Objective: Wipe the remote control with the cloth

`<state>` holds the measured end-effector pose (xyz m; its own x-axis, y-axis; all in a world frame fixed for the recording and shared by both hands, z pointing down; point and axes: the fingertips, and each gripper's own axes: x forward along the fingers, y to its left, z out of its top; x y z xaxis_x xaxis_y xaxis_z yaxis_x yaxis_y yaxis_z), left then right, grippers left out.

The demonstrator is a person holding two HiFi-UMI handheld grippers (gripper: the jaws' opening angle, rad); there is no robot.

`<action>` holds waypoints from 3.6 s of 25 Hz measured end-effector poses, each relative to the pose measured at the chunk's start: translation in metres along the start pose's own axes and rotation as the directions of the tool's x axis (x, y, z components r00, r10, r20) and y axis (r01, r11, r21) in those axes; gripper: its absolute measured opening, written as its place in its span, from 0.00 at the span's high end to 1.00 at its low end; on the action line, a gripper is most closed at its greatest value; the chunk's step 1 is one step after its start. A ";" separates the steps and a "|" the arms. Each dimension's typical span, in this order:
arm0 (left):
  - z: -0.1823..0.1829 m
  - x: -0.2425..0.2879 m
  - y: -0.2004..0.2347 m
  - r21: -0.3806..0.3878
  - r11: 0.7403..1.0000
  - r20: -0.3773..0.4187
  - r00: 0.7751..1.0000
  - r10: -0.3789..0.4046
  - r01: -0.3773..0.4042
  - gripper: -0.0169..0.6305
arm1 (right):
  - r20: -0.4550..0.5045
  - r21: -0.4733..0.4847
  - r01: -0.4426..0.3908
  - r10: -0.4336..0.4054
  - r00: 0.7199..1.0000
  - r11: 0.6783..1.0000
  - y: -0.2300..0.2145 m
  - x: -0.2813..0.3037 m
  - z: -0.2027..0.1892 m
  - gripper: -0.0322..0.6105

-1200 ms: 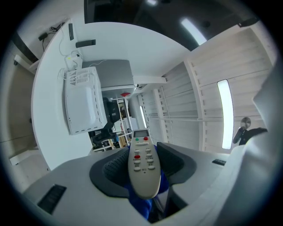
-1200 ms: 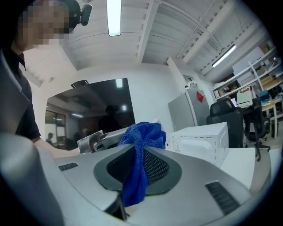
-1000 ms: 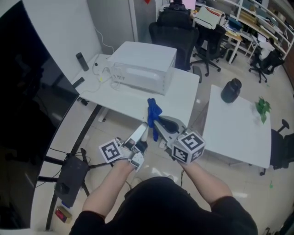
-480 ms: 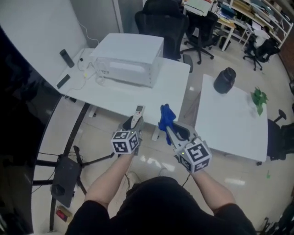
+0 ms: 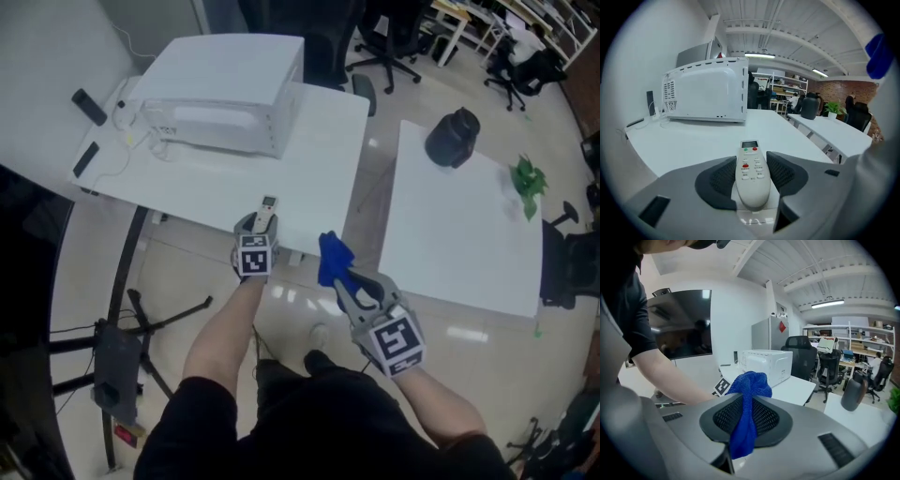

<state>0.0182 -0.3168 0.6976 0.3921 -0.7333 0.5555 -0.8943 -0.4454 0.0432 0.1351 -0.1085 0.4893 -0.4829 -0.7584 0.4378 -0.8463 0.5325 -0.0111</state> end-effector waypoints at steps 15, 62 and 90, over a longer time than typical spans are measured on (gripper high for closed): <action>-0.018 0.002 0.001 0.068 0.997 -0.047 0.998 0.035 -0.032 0.54 | -0.071 0.025 0.028 -0.026 0.997 0.999 -0.028 0.043 -0.015 0.86; 0.124 -0.297 -0.064 0.241 0.958 0.336 0.913 -0.230 0.152 0.95 | 0.140 -0.123 0.016 0.001 0.990 0.992 0.074 0.028 0.085 0.92; 0.105 -0.333 -0.082 0.296 0.939 0.338 0.901 -0.273 0.174 0.97 | 0.142 -0.150 0.026 -0.004 0.990 0.988 0.122 0.002 0.082 0.94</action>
<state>-0.0164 -0.0905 0.4222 0.6701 -0.7126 0.2080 -0.7081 -0.6977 -0.1088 0.0128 -0.0762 0.4156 -0.5064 -0.8064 0.3055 -0.8152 0.5632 0.1351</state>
